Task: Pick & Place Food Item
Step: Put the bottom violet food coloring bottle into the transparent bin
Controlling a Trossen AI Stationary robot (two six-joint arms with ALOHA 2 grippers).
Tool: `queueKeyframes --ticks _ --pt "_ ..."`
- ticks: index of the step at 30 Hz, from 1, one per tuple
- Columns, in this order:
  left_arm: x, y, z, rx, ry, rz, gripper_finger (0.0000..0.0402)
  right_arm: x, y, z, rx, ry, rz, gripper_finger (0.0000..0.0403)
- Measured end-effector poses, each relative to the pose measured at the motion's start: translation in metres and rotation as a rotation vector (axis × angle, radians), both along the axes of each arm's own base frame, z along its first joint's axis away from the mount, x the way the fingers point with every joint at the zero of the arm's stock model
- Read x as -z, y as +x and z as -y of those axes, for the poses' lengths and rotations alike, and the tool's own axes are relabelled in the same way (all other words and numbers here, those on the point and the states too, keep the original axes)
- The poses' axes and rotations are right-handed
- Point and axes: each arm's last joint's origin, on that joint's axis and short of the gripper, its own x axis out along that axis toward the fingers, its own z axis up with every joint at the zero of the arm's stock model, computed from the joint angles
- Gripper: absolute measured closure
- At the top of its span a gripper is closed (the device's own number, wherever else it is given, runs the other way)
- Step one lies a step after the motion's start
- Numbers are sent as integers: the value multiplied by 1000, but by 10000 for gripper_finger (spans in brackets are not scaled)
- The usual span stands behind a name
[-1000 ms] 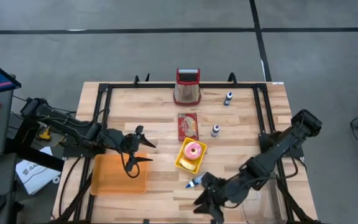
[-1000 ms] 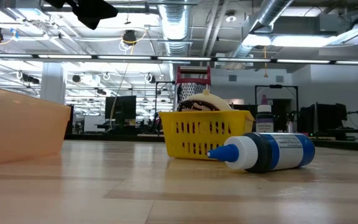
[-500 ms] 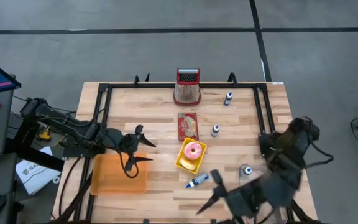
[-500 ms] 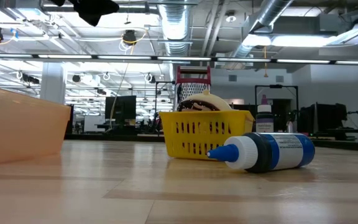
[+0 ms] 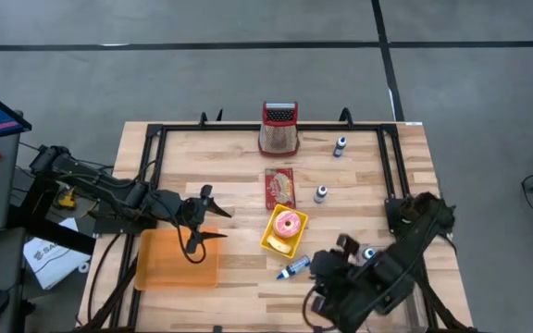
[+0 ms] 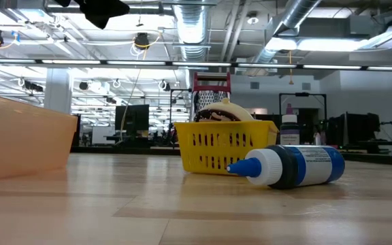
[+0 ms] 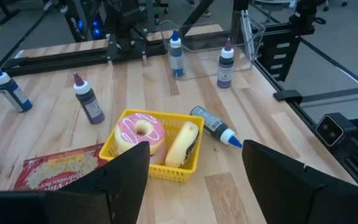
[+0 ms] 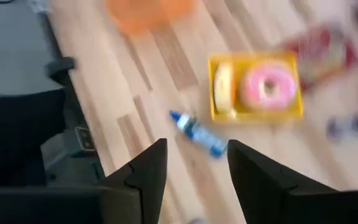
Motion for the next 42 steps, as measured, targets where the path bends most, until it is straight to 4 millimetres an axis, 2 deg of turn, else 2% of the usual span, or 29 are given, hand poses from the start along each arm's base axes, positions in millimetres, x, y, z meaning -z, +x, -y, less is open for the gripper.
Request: queueKeyframes --ticks 5,8,10,12,17,22,25,34,38,42 --pt "0 0 0 -2 -2 -1 151 23 14 -7 231 179 -75 241" --pt "0 0 0 -2 -2 -1 151 41 25 -11 278 205 -146 241" --pt "0 0 0 -2 -2 -2 151 43 27 -11 292 221 -164 241" --pt "0 0 0 -2 -1 -2 151 47 26 -12 299 231 -192 241" --pt "0 0 0 0 5 -2 151 76 22 -14 319 240 -376 241" --pt "0 0 0 5 24 3 151 97 8 -24 241 210 -521 241" --pt "-1 0 0 5 21 14 151 92 -3 -29 189 185 -498 241" --pt "-2 1 0 5 16 26 151 57 -39 -36 115 133 -288 235" --pt "-2 1 1 5 14 30 151 57 -40 -37 43 122 -323 229" --pt "-3 1 1 8 11 31 151 57 -26 -25 12 117 -355 222"
